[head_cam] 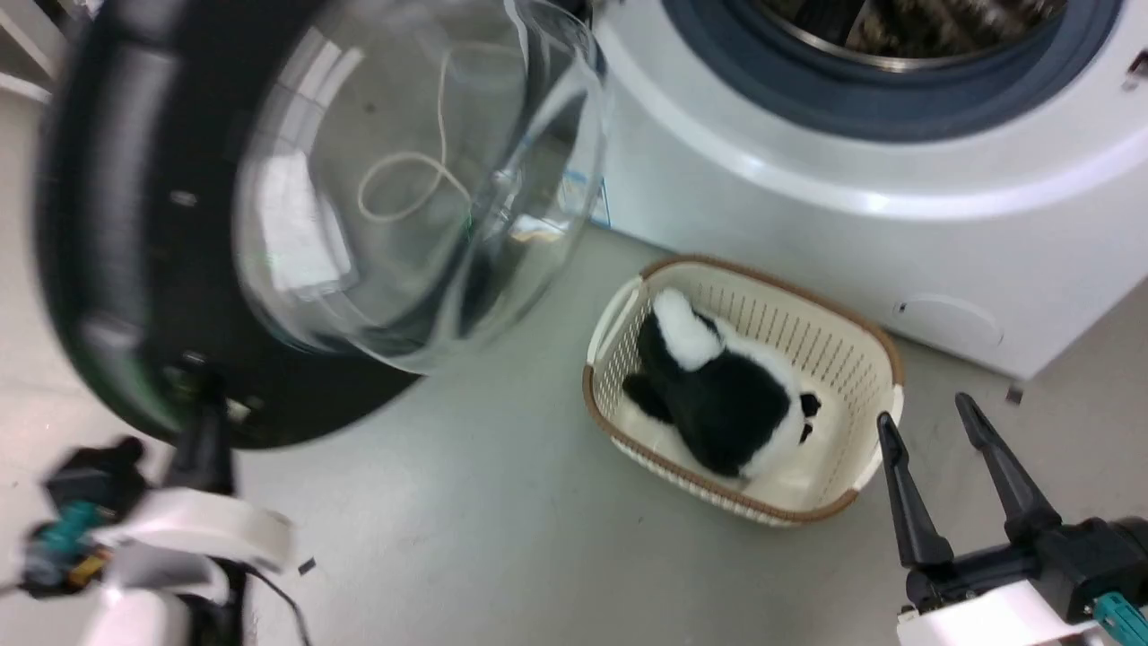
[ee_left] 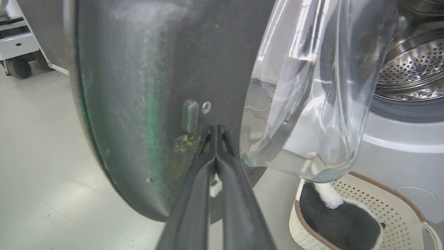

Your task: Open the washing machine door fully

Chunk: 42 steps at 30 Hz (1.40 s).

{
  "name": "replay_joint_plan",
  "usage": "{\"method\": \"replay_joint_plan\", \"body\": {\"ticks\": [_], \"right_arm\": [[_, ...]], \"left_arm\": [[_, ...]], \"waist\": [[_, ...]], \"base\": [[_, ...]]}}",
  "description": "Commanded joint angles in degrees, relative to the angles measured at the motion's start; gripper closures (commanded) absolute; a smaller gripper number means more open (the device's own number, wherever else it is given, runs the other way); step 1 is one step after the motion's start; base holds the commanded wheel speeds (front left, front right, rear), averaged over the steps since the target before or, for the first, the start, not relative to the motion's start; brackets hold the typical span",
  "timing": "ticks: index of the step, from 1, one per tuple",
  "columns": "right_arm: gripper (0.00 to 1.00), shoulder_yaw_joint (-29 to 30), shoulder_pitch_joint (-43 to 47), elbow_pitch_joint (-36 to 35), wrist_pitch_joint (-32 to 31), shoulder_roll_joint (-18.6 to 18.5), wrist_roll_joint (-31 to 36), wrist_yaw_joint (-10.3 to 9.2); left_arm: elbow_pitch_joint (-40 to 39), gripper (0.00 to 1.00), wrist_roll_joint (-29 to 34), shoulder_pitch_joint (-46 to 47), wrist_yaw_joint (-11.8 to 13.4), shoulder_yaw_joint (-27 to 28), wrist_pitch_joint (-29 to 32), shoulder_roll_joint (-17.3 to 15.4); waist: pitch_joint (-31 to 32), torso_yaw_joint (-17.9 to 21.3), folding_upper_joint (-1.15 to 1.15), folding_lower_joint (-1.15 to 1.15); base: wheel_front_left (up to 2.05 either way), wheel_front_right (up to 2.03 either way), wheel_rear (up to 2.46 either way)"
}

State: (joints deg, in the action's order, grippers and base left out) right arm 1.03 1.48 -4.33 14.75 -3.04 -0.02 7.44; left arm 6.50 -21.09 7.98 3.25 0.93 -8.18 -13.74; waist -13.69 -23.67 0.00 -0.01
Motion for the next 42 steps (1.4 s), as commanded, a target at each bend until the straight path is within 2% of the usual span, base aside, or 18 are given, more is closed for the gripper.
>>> {"method": "replay_joint_plan", "body": {"ticks": [1, 9, 10, 13, 17, 22, 26, 30, 34, 42], "right_arm": [[0.00, 0.0, -1.1, -0.5, 0.2, 0.2, 0.9, 0.05], [0.00, 1.2, -2.6, -1.4, 0.2, 0.2, 2.9, 0.05], [0.00, 1.3, -2.6, -1.5, 0.2, 0.2, 3.1, 0.05], [0.00, 1.3, -2.6, -1.6, 0.2, 0.2, 3.3, 0.05], [0.00, 1.4, -2.8, -1.2, 0.2, 0.2, 3.0, 0.05], [0.00, 2.0, -2.8, -0.8, 0.2, 0.2, 2.0, 0.05], [0.00, 3.8, -2.5, -0.2, 0.2, 0.2, 0.4, 0.05], [0.00, 5.1, -2.2, 0.0, 0.2, 0.2, -0.8, 0.05], [0.00, 6.7, -1.4, -0.2, 0.2, 0.2, -2.3, 0.05], [0.00, 7.4, 1.3, 0.2, 0.2, 0.2, -4.0, 0.05]], "left_arm": [[1.5, 1.00, -1.0, 2.2, -0.4, 1.7, 0.3, -1.6], [11.4, 1.00, -5.9, 10.5, -3.2, 8.1, 0.8, -8.7], [15.9, 1.00, -6.5, 13.8, -4.2, 9.3, 0.6, -11.5], [20.5, 1.00, -6.4, 16.9, -5.1, 9.8, -0.3, -13.9], [25.9, 1.00, -6.2, 19.6, -6.1, 9.8, -2.3, -15.8], [28.1, 1.00, -5.3, 19.9, -6.8, 9.2, -4.7, -15.8], [23.0, 1.00, -2.7, 16.7, -7.4, 7.1, -6.6, -12.3], [14.3, 1.00, -0.9, 11.9, -7.5, 5.9, -6.8, -7.9], [5.1, 1.00, 1.4, 5.5, -6.6, 3.3, -6.8, -1.9], [-4.8, 1.00, 6.1, -5.2, -5.2, -0.2, -6.8, 4.7]], "waist": [[-2.9, 0.5, 0.00, 0.01], [-7.2, 2.6, 0.00, 0.01], [-7.7, 3.2, 0.00, 0.01], [-8.0, 3.7, 0.00, 0.01], [-7.3, 4.5, 0.00, 0.01], [-5.3, 5.1, 0.00, 0.01], [-0.7, 6.4, 0.00, 0.01], [2.9, 8.2, 0.00, 0.01], [6.1, 10.5, 0.00, 0.01], [10.5, 15.6, 0.00, 0.01]], "base": [[0.00, 0.00, 0.00], [0.00, 0.00, 0.00], [0.00, 0.00, 0.00], [0.00, 0.00, 0.00], [0.00, 0.00, 0.00], [0.00, 0.00, 0.00], [0.00, 0.00, 0.00], [0.00, 0.00, 0.00], [0.00, 0.00, 0.00], [0.00, 0.00, 0.00]]}}
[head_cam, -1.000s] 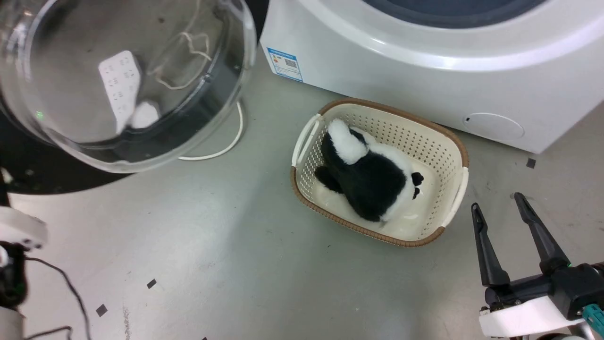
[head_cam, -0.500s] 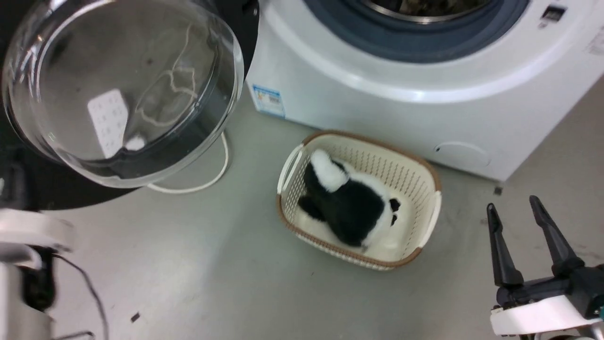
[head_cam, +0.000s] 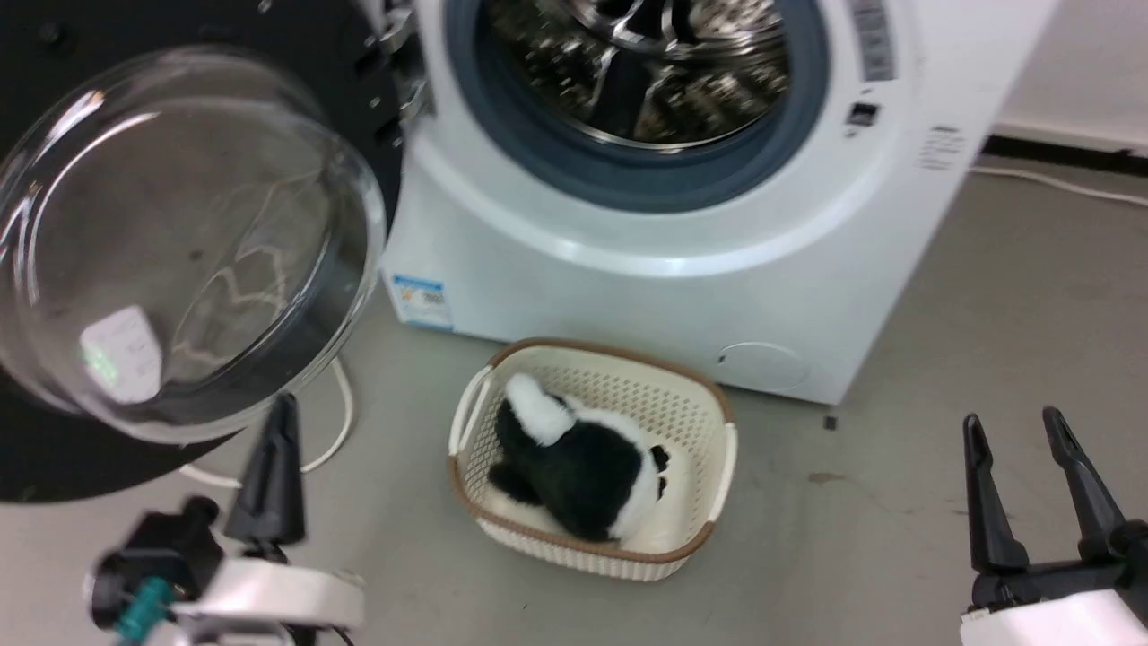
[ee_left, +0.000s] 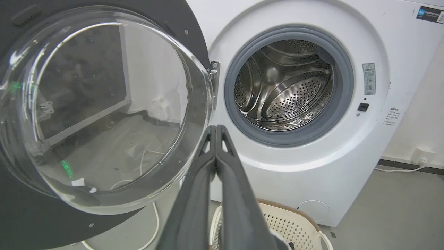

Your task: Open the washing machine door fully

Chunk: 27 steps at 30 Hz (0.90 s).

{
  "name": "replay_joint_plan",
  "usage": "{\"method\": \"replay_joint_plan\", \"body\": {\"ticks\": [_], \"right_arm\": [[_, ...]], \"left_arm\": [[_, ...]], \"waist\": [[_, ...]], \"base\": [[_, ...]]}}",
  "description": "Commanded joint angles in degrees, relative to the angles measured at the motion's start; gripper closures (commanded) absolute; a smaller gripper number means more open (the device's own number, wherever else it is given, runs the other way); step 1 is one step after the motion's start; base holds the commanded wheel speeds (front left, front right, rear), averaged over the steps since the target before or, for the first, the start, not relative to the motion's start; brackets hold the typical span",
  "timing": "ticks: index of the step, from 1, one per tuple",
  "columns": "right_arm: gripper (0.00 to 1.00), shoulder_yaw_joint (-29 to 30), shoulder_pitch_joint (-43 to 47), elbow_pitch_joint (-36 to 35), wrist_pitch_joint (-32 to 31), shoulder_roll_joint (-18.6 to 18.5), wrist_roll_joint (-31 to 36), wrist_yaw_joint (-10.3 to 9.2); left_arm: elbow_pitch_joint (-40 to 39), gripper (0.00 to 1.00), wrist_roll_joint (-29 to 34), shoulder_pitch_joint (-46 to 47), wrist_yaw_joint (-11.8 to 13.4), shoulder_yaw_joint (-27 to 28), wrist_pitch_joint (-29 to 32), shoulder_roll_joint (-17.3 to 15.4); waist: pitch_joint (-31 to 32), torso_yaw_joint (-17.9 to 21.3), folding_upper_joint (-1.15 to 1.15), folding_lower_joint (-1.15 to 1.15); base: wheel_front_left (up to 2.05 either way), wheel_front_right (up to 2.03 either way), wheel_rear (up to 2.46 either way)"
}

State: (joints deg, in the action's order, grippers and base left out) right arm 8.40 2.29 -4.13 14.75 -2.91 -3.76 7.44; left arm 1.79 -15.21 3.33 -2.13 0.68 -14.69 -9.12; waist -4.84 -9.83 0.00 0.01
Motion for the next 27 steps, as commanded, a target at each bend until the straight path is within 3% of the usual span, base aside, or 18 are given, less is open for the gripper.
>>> {"method": "replay_joint_plan", "body": {"ticks": [1, 5, 6, 7, 26, 27], "right_arm": [[0.00, 0.1, 0.9, 0.1, 0.2, 0.0, -0.4, 0.05], [0.00, 0.2, 2.4, 0.3, 0.2, 0.0, -1.0, 0.05], [0.00, 0.2, 2.6, 0.5, 0.2, 0.0, -1.2, 0.05], [0.00, 0.2, 2.9, 0.7, 0.2, 0.0, -1.3, 0.05], [0.00, -0.7, 3.3, 1.6, 0.2, 0.0, -1.7, 0.05], [1.00, -0.8, 3.2, 1.5, 0.2, 0.0, -1.7, 0.05]], "left_arm": [[-0.6, 1.00, 0.8, -1.5, 0.4, -0.5, -0.3, 0.8], [-2.1, 1.00, 2.3, -4.5, 1.1, -1.6, -0.3, 2.9], [-2.1, 0.54, 2.8, -5.2, 1.3, -2.0, -0.3, 3.2], [-1.8, 0.00, 3.1, -5.9, 1.3, -2.5, -0.3, 3.5], [0.5, 0.00, 7.4, -6.6, 1.5, -5.3, -0.3, 5.3], [0.2, 1.00, 7.6, -6.4, 1.3, -5.3, -0.3, 5.3]], "waist": [[2.0, 2.2, 0.00, -0.01], [2.9, 3.7, 0.00, -0.01], [3.1, 4.0, 0.00, -0.01], [3.3, 4.3, 0.00, -0.01], [3.1, 5.5, 0.00, -0.01], [2.8, 5.5, 0.00, -0.01]], "base": [[0.00, 0.00, 0.00], [0.00, 0.00, 0.00], [0.00, 0.00, 0.00], [0.00, 0.00, 0.00], [0.00, 0.00, 0.00], [0.00, 0.00, 0.00]]}}
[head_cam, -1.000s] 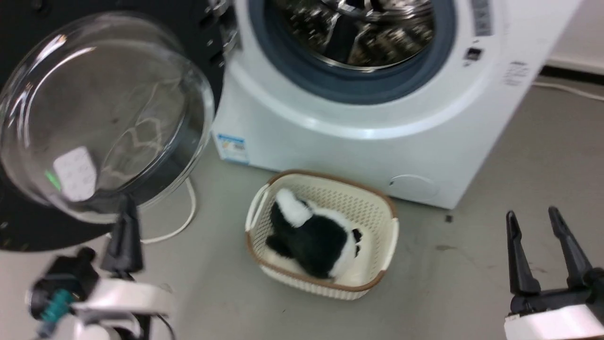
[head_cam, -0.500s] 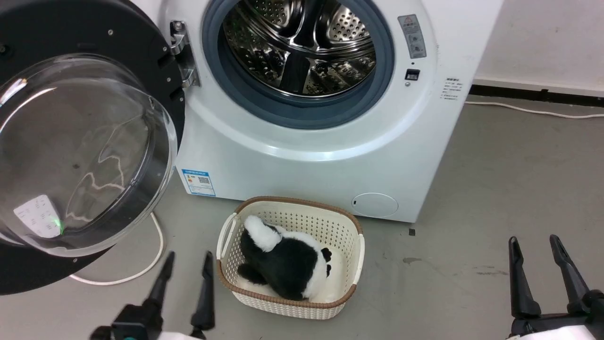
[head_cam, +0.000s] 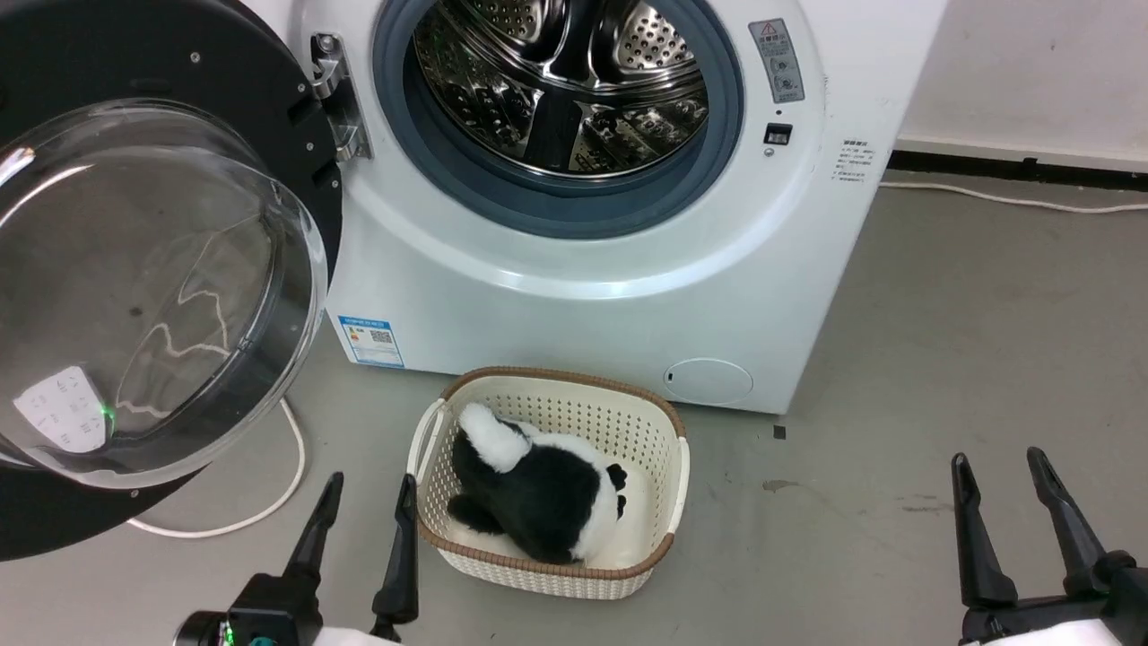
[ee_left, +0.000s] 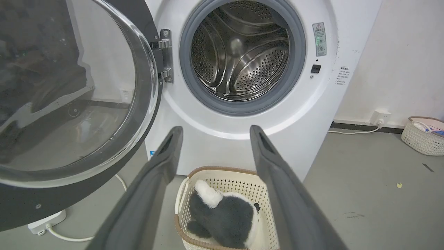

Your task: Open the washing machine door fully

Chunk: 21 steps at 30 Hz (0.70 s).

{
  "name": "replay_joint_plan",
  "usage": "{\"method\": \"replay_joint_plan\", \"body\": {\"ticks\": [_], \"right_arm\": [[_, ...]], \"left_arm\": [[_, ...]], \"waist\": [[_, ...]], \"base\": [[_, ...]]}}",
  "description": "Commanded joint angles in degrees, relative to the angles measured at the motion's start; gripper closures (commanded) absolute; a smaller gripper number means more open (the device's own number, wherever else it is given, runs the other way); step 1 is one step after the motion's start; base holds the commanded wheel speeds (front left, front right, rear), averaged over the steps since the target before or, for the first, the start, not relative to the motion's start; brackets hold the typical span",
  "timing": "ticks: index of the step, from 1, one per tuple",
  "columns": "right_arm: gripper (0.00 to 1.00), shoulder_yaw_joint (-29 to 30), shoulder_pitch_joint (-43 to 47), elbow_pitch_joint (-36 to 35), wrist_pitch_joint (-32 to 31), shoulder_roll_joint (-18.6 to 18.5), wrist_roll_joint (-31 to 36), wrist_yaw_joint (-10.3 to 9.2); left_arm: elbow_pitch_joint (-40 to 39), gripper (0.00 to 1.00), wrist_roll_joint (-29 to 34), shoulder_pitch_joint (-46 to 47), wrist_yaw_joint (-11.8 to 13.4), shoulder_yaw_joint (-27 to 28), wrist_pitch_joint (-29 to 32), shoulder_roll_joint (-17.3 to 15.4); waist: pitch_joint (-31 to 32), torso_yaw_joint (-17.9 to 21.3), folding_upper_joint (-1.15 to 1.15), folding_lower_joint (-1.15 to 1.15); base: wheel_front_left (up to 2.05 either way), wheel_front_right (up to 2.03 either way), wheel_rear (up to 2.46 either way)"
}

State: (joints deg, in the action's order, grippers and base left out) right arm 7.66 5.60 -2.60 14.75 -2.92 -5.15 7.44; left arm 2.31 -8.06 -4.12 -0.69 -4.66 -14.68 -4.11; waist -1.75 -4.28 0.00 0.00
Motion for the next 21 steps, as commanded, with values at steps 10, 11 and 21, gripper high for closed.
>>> {"method": "replay_joint_plan", "body": {"ticks": [10, 11, 21], "right_arm": [[1.00, -0.4, -0.3, 0.2, -0.7, 0.0, 0.3, 0.00], [1.00, -0.4, -0.3, 0.2, -0.9, 0.0, 0.3, 0.00], [1.00, -1.0, -0.8, 0.4, -2.0, 0.0, 0.7, 0.01]], "left_arm": [[-0.3, 1.00, 0.3, 0.2, 0.0, 0.2, 0.8, 0.0], [-0.3, 1.00, 0.4, 0.2, 0.0, 0.2, 0.9, 0.0], [-0.5, 1.00, 1.0, 0.6, 0.1, 0.6, 2.1, 0.1]], "waist": [[0.0, 0.2, 0.00, -0.01], [0.0, 0.3, 0.00, -0.01], [0.1, 0.6, 0.00, -0.01]], "base": [[0.00, 0.00, 0.00], [0.00, 0.00, 0.00], [0.00, 0.00, 0.00]]}}
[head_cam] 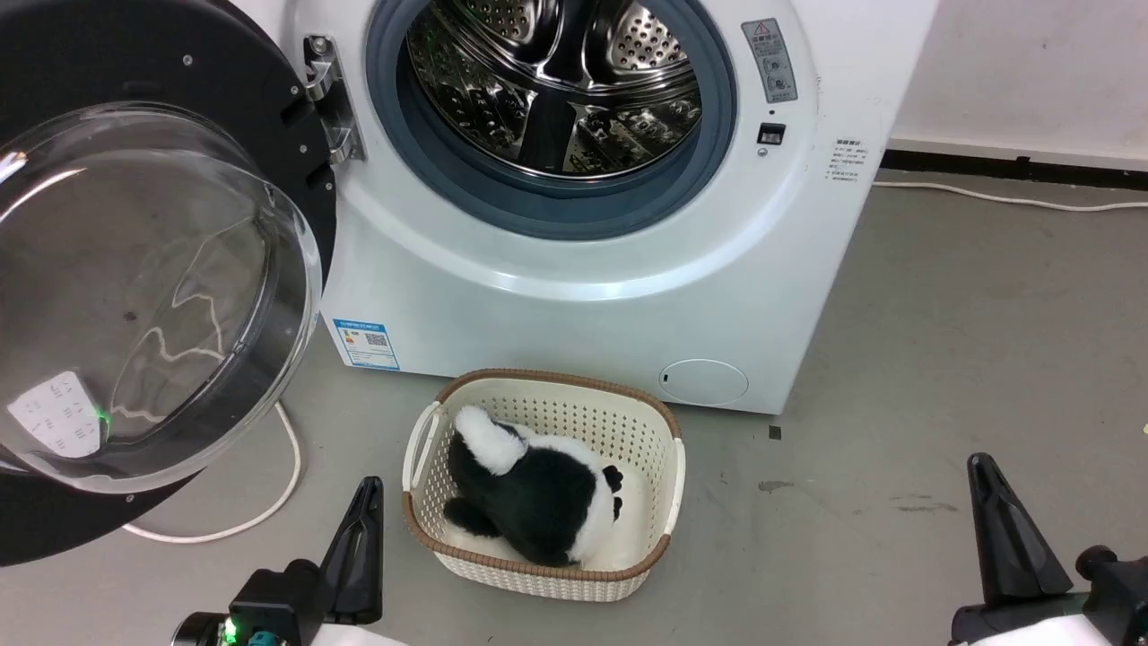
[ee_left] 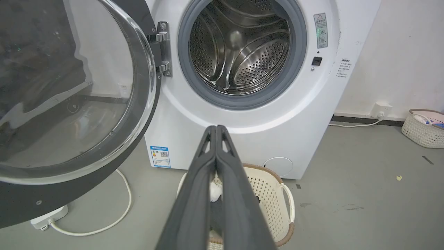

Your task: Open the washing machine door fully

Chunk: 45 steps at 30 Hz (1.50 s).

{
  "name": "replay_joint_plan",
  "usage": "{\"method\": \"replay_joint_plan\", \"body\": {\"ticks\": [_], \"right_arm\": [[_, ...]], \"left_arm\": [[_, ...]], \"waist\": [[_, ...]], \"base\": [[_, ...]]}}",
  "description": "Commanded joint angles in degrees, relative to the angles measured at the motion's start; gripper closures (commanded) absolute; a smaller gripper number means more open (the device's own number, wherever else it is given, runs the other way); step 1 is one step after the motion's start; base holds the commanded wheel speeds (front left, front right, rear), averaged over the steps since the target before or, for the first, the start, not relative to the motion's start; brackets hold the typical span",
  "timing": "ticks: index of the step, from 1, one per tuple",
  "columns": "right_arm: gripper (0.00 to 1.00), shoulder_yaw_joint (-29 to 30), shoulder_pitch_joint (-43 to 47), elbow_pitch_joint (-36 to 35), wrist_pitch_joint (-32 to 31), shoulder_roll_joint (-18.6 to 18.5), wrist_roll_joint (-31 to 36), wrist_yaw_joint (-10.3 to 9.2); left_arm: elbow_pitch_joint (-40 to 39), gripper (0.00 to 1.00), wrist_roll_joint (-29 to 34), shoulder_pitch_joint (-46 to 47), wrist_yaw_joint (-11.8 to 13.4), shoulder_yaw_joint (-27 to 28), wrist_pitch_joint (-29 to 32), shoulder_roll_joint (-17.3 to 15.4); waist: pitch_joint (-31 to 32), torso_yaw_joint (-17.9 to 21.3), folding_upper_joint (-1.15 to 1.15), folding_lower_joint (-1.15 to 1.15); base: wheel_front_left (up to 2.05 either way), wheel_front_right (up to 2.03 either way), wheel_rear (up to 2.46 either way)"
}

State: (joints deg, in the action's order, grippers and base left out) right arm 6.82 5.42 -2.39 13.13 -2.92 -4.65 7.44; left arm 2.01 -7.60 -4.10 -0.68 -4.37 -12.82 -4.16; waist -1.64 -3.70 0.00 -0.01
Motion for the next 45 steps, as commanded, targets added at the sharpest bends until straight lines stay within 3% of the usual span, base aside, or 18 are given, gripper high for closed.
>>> {"method": "replay_joint_plan", "body": {"ticks": [1, 45], "right_arm": [[1.00, -0.2, -0.6, 0.2, -0.5, 0.0, 0.3, 0.01], [1.00, -3.1, -2.7, 1.2, -6.1, 0.0, 2.2, 0.02]], "left_arm": [[-0.2, 1.00, 0.6, 0.6, 0.1, 0.3, 0.3, 0.2], [-1.0, 1.00, 3.7, 2.1, 0.3, 2.1, 5.8, 0.7]], "waist": [[0.0, 0.1, 0.00, 0.00], [0.7, 1.7, 0.00, 0.01]], "base": [[0.00, 0.00, 0.00], [0.00, 0.00, 0.00]]}}
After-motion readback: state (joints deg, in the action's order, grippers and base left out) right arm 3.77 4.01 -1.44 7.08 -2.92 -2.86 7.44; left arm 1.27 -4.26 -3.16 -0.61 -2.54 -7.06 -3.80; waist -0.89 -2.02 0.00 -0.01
